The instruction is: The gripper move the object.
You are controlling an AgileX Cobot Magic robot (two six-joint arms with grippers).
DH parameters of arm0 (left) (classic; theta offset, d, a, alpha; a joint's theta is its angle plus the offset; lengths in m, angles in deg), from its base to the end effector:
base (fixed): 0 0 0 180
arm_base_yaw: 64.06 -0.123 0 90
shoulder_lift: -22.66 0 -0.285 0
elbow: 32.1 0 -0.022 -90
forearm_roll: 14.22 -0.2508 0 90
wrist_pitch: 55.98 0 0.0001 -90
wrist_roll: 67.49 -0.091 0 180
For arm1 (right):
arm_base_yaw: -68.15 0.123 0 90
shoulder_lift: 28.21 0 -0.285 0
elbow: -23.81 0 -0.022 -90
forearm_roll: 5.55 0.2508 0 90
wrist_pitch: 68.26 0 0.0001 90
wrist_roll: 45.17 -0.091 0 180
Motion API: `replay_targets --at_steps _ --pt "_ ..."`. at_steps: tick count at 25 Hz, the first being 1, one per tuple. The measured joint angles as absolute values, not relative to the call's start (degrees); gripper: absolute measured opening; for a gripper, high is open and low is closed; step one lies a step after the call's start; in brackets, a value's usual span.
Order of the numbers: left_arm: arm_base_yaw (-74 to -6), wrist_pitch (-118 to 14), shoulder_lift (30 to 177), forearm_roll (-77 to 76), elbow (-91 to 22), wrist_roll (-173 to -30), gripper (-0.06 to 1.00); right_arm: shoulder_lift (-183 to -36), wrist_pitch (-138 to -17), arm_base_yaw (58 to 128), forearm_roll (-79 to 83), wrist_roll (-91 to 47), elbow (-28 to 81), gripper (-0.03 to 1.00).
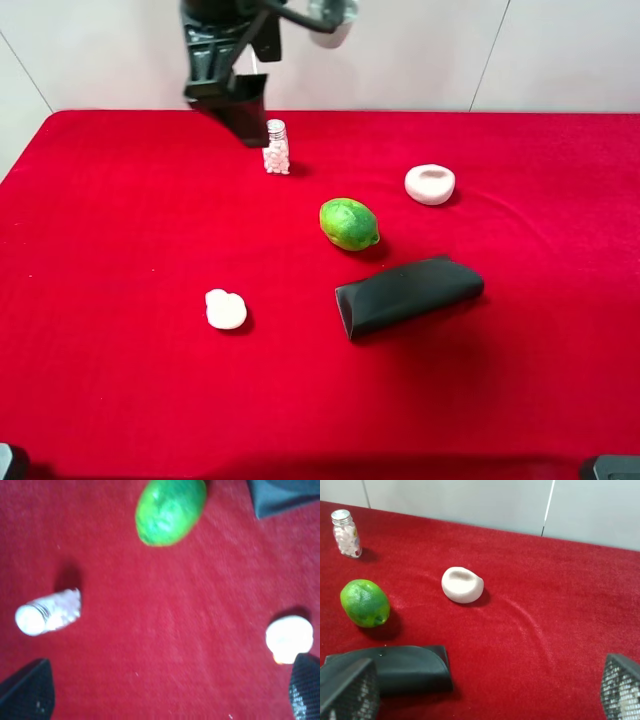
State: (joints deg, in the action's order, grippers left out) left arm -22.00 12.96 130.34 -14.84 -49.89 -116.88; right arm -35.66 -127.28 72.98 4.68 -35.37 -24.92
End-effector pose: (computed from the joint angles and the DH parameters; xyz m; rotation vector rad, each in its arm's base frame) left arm 0.2754 -0.2472 0.3321 1.9875 1.9340 0.0481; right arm -0.0060 0.0134 0.2800 -0.2601 1.9846 0.1569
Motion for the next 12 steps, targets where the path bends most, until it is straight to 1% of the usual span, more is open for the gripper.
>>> replay_targets --at_steps 5,12 --pt "-22.0 12.96 124.49 -14.95 -42.26 -115.52 0.91 -35.66 -127.28 72.98 4.68 -35.37 -24.92 0.69" --pt "-22.0 12.96 116.47 -15.06 -31.94 -108.56 0.9 -35.66 -127.28 72.98 4.68 -35.37 -24.92 0.69"
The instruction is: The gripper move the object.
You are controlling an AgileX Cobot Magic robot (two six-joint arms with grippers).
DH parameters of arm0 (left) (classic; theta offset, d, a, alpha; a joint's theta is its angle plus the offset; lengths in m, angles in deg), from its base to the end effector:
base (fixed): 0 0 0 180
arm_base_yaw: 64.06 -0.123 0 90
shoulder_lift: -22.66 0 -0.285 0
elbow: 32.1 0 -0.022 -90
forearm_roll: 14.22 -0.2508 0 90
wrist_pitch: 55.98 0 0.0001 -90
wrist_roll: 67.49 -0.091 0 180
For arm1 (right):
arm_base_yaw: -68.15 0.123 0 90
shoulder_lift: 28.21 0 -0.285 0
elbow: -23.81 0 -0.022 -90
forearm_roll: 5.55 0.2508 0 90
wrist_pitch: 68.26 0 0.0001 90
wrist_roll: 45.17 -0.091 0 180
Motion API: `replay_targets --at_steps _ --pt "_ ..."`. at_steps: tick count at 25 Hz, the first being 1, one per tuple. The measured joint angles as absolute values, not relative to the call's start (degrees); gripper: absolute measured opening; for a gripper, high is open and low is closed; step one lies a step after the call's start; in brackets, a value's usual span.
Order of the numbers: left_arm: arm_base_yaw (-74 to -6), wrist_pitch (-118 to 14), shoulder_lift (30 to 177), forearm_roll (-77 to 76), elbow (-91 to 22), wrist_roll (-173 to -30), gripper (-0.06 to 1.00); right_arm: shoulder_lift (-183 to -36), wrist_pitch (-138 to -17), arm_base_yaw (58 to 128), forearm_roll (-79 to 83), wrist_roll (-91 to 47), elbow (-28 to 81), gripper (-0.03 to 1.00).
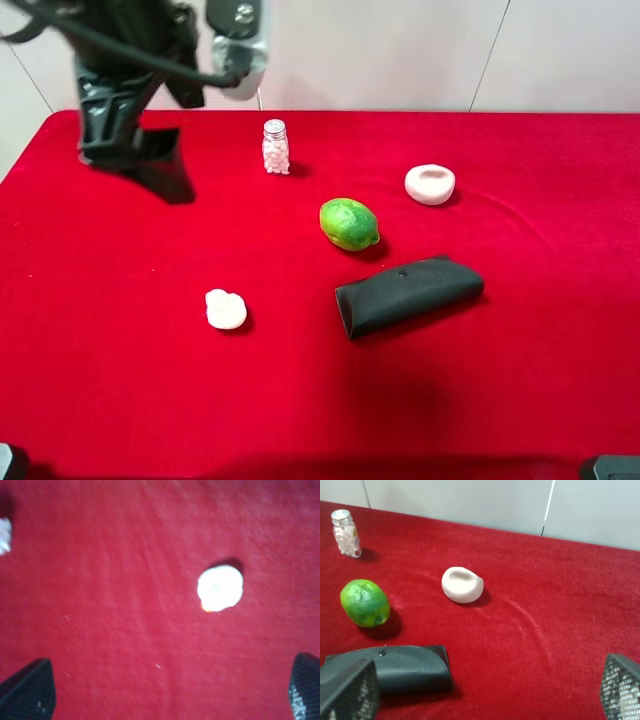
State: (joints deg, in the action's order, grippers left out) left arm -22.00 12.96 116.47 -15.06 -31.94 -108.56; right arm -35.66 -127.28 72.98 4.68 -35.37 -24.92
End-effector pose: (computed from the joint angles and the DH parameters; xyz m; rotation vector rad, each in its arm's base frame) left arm 0.2216 -0.1982 0.3250 1.8898 2.1242 0.0169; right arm -0.0060 0.0134 0.2800 -0.2601 1.9846 0.1569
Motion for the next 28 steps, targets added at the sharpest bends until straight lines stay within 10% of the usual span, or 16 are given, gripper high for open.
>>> replay_targets --at_steps 28 --pt "-22.0 7.33 80.72 -14.8 8.52 -80.37 0.88 -35.66 -127.28 72.98 4.68 -35.37 -24.92 0.69"
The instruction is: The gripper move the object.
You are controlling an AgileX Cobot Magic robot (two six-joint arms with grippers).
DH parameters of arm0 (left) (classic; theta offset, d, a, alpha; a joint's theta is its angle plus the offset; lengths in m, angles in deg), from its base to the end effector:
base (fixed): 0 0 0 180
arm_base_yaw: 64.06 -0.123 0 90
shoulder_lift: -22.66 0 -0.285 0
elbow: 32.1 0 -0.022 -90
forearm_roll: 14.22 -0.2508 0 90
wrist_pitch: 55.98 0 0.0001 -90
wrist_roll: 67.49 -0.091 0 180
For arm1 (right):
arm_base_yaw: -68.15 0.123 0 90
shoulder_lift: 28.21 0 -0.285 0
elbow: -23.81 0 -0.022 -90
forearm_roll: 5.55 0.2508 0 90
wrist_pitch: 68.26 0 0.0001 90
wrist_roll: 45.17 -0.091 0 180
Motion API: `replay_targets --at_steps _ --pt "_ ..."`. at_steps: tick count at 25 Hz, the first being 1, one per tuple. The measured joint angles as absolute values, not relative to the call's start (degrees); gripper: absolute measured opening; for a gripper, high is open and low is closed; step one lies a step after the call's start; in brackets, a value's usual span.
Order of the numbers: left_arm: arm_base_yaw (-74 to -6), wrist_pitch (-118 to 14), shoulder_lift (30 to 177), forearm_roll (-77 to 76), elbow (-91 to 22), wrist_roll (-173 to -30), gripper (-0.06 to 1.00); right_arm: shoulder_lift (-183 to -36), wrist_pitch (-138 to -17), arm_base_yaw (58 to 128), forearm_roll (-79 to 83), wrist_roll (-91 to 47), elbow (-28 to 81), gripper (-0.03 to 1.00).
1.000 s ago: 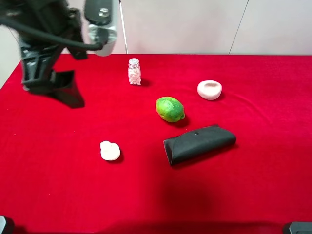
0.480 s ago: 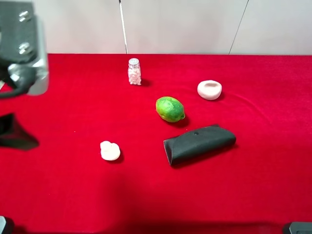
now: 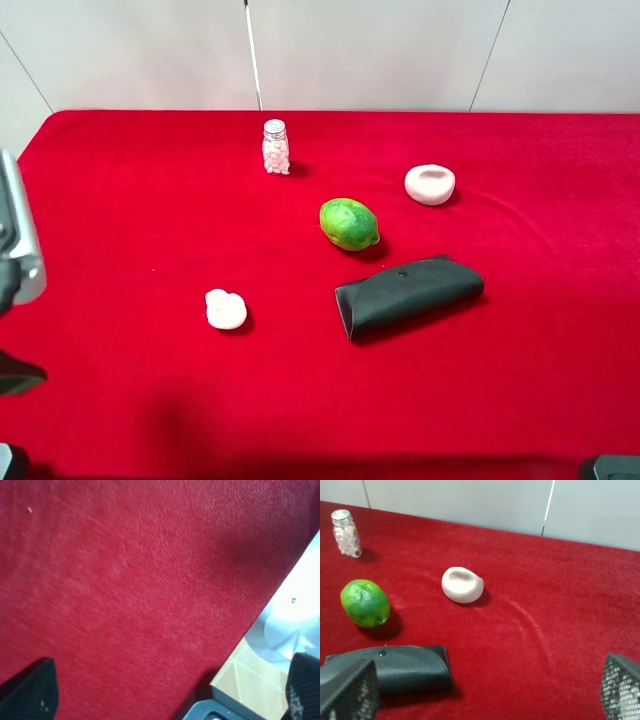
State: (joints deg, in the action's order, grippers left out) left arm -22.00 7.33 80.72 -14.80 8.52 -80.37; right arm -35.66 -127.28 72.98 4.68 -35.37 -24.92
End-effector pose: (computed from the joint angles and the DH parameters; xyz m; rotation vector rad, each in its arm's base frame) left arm 0.0960 -0.0855 0.2622 1.3109 2.5118 -0.0997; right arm -0.0060 0.0134 0.2800 -0.2601 1.9846 0.1569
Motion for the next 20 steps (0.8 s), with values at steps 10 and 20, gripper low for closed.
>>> replay_targets --at_steps 10,20 --pt "-22.0 1.68 77.51 -12.84 14.81 -77.74 0.88 -35.66 -127.28 72.98 4.73 -35.37 -24.92 0.69" --pt "-22.0 1.87 77.51 -9.96 14.86 -77.8 0.88 -35.66 -127.28 72.98 4.73 -35.37 -24.92 0.69"
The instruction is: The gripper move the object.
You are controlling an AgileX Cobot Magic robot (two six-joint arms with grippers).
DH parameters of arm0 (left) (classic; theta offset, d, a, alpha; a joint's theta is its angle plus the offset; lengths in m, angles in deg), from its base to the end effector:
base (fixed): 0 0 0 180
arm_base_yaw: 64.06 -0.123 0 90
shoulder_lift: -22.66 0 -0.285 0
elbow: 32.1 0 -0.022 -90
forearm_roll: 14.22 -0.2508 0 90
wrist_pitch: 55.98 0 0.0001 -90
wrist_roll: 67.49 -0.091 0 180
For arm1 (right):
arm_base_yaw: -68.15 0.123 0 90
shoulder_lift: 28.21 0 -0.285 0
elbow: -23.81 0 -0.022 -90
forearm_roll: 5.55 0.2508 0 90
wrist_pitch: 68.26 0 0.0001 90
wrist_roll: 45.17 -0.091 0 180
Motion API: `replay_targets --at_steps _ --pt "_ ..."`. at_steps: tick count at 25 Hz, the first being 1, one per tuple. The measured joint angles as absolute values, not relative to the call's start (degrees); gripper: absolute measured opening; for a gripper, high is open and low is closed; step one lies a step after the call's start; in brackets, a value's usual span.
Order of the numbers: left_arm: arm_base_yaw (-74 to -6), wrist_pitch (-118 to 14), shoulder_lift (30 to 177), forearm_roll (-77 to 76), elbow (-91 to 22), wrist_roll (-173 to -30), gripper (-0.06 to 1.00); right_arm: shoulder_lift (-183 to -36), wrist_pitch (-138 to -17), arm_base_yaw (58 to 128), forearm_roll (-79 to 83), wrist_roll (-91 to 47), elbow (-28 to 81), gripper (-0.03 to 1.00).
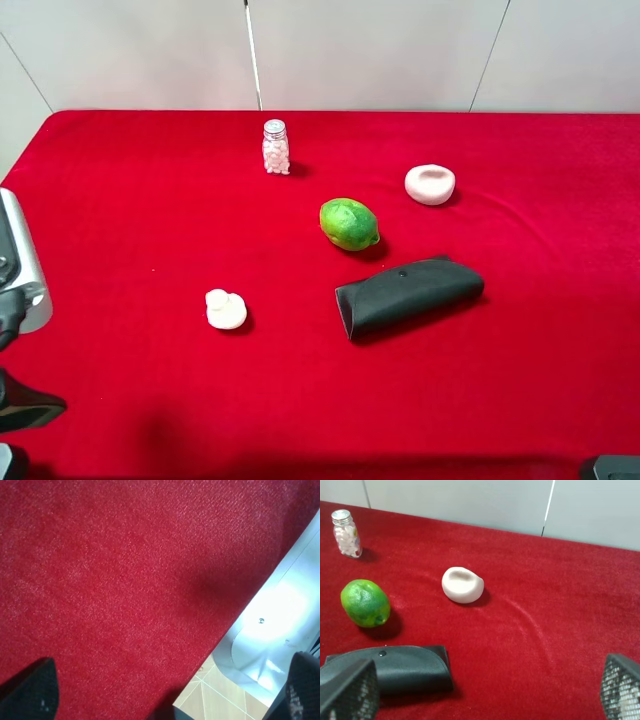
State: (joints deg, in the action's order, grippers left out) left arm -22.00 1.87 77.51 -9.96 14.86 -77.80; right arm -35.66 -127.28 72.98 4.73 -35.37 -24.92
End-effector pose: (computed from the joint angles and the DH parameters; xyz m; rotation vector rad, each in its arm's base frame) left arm 0.0834 -0.0830 0.2411 1.2042 2.5389 -0.2326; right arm -0.0060 0.0135 0.2800 -0.2601 1.9845 0.1579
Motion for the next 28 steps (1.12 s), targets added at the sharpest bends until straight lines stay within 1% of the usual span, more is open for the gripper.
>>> replay_targets --at_steps 17,24,28 --pt "-22.0 1.39 77.51 -6.53 14.86 -77.8 0.88 -35.66 -127.28 72.98 4.73 -35.37 -24.92 0.69" --pt "-22.0 4.28 77.47 -11.56 16.19 -77.74 0.88 -35.66 -127.28 72.98 4.73 -35.37 -24.92 0.69" --pt "-22.0 4.45 77.47 -11.9 16.19 -77.68 0.88 -35.66 -127.28 72.98 4.73 -35.37 -24.92 0.69"
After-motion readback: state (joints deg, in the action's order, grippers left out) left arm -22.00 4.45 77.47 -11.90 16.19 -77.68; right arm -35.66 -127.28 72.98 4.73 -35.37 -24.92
